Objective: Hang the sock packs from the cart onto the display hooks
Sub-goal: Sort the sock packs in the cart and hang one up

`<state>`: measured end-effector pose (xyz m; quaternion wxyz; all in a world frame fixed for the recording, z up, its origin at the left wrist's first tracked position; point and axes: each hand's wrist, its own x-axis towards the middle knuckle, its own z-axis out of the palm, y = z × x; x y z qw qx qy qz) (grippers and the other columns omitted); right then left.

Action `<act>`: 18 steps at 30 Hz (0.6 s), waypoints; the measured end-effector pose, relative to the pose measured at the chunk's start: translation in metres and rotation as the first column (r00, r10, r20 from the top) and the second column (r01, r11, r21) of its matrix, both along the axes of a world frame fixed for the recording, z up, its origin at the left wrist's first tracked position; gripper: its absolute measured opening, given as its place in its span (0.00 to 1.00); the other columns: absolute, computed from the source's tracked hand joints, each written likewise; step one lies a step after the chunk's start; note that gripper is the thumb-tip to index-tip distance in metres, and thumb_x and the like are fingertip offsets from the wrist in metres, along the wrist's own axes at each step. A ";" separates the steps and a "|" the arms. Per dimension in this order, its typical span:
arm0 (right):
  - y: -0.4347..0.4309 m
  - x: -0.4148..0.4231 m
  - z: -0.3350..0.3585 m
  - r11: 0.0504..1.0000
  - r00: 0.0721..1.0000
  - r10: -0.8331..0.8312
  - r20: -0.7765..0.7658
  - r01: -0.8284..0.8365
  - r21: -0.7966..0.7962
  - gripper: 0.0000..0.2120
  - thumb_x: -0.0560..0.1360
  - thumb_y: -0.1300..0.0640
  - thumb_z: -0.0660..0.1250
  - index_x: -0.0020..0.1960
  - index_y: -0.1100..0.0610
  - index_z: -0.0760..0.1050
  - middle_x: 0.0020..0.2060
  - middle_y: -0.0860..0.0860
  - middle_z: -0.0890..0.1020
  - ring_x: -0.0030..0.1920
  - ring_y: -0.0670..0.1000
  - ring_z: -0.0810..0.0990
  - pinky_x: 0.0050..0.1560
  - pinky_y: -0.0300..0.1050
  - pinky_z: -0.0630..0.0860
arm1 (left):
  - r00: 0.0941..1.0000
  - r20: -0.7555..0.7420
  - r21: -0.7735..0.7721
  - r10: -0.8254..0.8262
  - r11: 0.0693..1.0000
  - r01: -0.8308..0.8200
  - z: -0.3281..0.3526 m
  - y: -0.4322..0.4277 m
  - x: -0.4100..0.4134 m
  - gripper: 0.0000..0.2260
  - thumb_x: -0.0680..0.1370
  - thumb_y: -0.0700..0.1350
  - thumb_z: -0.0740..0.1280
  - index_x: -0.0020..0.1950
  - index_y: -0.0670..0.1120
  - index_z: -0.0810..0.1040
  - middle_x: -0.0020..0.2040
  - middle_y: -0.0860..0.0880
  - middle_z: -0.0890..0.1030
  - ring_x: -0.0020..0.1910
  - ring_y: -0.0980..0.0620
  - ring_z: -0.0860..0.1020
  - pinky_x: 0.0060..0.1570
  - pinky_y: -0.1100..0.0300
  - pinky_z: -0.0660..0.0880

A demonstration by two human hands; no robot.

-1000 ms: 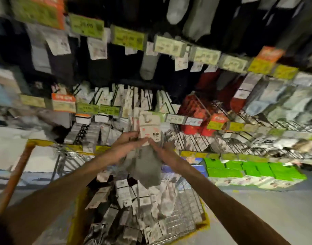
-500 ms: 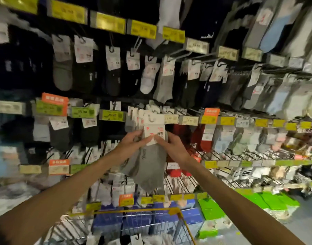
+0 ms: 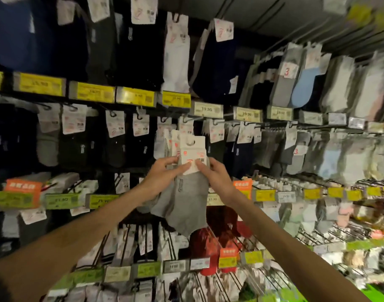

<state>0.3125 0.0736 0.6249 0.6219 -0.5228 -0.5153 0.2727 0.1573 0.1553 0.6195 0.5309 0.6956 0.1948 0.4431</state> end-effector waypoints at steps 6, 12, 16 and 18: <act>0.038 0.055 0.024 0.995 0.998 0.044 -0.046 -0.040 0.089 0.18 0.79 0.51 0.66 0.57 0.66 0.77 0.53 0.60 0.83 0.52 0.54 0.83 0.49 0.46 0.81 | 0.988 -0.117 0.044 0.096 0.995 -0.092 0.032 0.026 0.048 0.12 0.75 0.51 0.73 0.56 0.50 0.84 0.54 0.54 0.85 0.54 0.56 0.82 0.59 0.55 0.78; 0.066 0.081 0.033 0.977 0.996 0.080 -0.050 -0.068 0.201 0.14 0.79 0.53 0.66 0.51 0.65 0.77 0.44 0.59 0.81 0.45 0.52 0.81 0.46 0.46 0.79 | 0.980 -0.046 0.034 0.195 0.980 -0.194 0.035 0.038 0.077 0.14 0.73 0.53 0.74 0.51 0.44 0.85 0.50 0.50 0.86 0.53 0.52 0.83 0.59 0.50 0.78; 0.076 0.080 0.041 0.958 0.989 0.125 -0.079 -0.100 0.267 0.14 0.80 0.54 0.65 0.52 0.67 0.75 0.45 0.60 0.82 0.44 0.49 0.83 0.42 0.42 0.81 | 0.952 0.100 0.005 0.289 0.957 -0.291 0.038 0.046 0.086 0.13 0.73 0.49 0.75 0.47 0.39 0.86 0.46 0.46 0.87 0.50 0.49 0.85 0.49 0.60 0.81; 0.079 0.079 0.044 0.948 0.986 0.146 -0.076 -0.117 0.296 0.15 0.80 0.54 0.65 0.54 0.68 0.75 0.48 0.62 0.82 0.46 0.51 0.83 0.44 0.44 0.81 | 0.947 0.127 0.001 0.294 0.955 -0.297 0.040 0.045 0.086 0.12 0.75 0.48 0.73 0.48 0.38 0.85 0.45 0.46 0.87 0.47 0.50 0.85 0.42 0.65 0.79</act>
